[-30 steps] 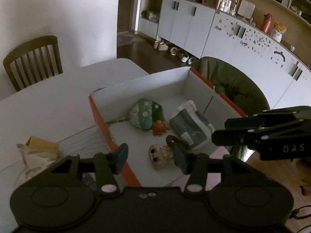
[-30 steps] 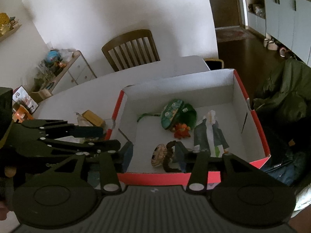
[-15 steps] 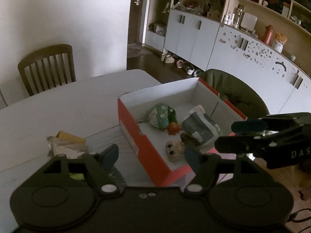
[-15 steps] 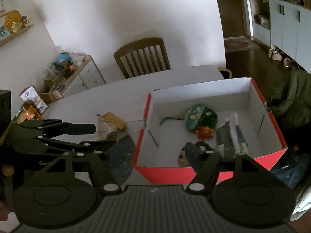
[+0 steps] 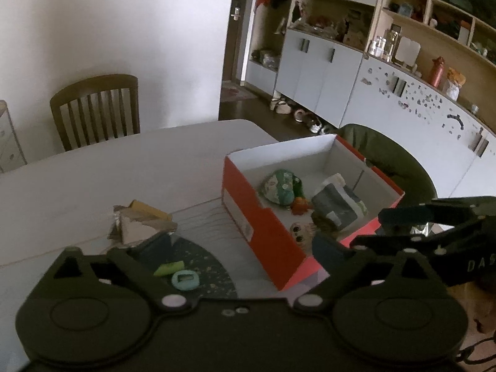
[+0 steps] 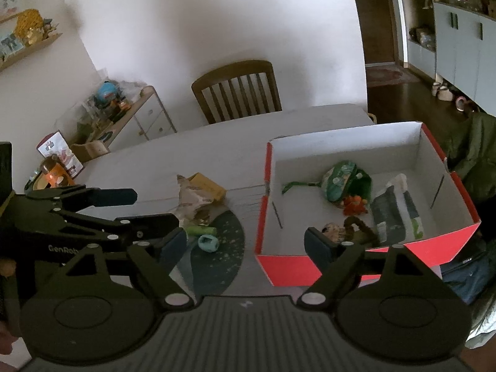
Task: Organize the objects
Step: 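Withdraw both tools from the box back toward the pile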
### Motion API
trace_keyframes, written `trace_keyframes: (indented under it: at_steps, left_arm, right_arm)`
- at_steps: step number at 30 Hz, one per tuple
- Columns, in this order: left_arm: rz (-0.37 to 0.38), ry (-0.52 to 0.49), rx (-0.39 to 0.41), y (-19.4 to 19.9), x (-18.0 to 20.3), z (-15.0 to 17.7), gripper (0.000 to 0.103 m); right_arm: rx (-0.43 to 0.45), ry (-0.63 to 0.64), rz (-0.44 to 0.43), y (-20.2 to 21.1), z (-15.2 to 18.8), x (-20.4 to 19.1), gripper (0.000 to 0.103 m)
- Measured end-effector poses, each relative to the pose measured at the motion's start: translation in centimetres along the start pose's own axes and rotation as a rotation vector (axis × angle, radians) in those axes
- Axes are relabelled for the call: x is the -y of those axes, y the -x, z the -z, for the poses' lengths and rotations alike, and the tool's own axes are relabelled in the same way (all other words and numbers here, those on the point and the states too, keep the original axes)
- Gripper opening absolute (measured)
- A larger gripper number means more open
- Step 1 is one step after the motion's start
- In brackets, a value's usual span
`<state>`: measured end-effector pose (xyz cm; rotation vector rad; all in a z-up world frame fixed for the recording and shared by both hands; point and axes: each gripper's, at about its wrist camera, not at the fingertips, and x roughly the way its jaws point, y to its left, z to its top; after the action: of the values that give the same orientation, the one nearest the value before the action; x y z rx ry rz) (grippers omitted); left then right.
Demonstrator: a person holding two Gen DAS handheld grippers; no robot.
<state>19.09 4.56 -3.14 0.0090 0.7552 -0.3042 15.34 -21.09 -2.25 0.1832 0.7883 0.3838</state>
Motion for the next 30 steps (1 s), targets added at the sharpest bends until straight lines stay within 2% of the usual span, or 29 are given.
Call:
trace_keyframes:
  at_steps: [9,16,20,25,30]
  left_arm:
    - [-0.045,0.029,0.015,0.9,-3.2,1.3,0.102]
    - [-0.074,0.051,0.022,1.4,-6.0,2.6,0.102]
    - [-0.096,0.076,0.003,1.1,-7.7,3.3,0.102]
    - [-0.125,0.082,-0.024,0.1,-9.7,4.3,0.102]
    - [-0.129,0.117,-0.061,-1.7,-11.2,5.1,0.102]
  right_arm:
    - [-0.014,0.016,-0.010,-1.2,0.5,-2.6,0.083]
    - [-0.014,0.042,0.015,-2.4,0.8,-4.4,0.083]
    - [-0.016,0.064,0.026,-3.1,1.1,-5.2,0.083]
    - [-0.079,0.061,0.002,-4.9,1.1,-5.7,0.083]
    - [-0.118,0.126,0.021,-7.2,1.5,-6.9,0.083]
